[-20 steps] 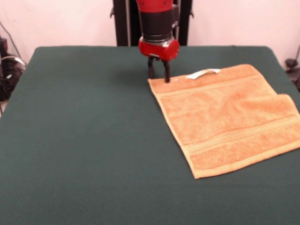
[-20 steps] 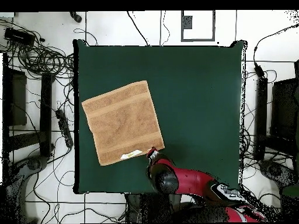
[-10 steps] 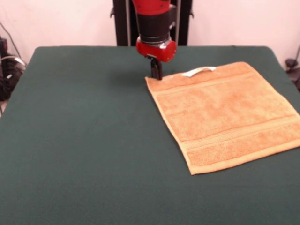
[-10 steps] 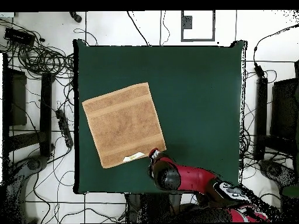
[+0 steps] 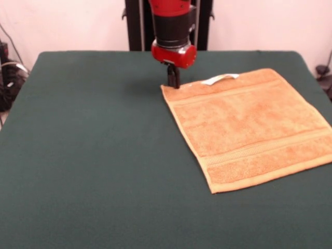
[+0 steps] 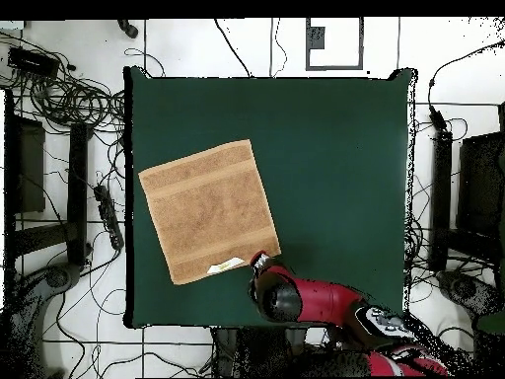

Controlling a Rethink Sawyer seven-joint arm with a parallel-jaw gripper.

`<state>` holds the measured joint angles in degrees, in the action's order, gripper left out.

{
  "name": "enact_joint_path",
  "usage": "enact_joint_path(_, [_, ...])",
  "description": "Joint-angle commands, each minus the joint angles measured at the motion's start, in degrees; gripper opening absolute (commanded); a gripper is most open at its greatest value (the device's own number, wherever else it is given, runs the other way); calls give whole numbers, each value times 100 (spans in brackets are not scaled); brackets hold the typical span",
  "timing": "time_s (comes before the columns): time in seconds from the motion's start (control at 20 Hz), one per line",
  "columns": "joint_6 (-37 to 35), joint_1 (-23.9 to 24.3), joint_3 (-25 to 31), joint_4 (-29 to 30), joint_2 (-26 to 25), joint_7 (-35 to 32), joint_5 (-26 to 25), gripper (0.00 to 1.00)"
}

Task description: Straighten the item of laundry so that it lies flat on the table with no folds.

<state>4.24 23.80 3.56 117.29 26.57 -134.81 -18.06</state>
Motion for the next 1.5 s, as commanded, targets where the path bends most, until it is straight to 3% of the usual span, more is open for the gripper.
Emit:
enact_joint_path(0.05, [-173, -625, 201, -595, -91, -490, 320, 0])
enact_joint_path(0.25, [-878, -278, -44, -79, 1000, -88, 22, 0])
enact_joint_path(0.35, [-1111, 5, 58, -66, 1263, 178, -124, 0])
enact_joint_path(0.65, [-1059, 437, 359, -283, 1111, 227, -359, 0])
enact_joint_path(1.05, [-807, 461, 539, -512, 762, 99, -447, 0])
enact_joint_path(1.1, [-1041, 523, 658, -507, 742, 202, -473, 100])
enact_joint_path(1.5, [-413, 91, 322, -260, 697, -411, -318, 100])
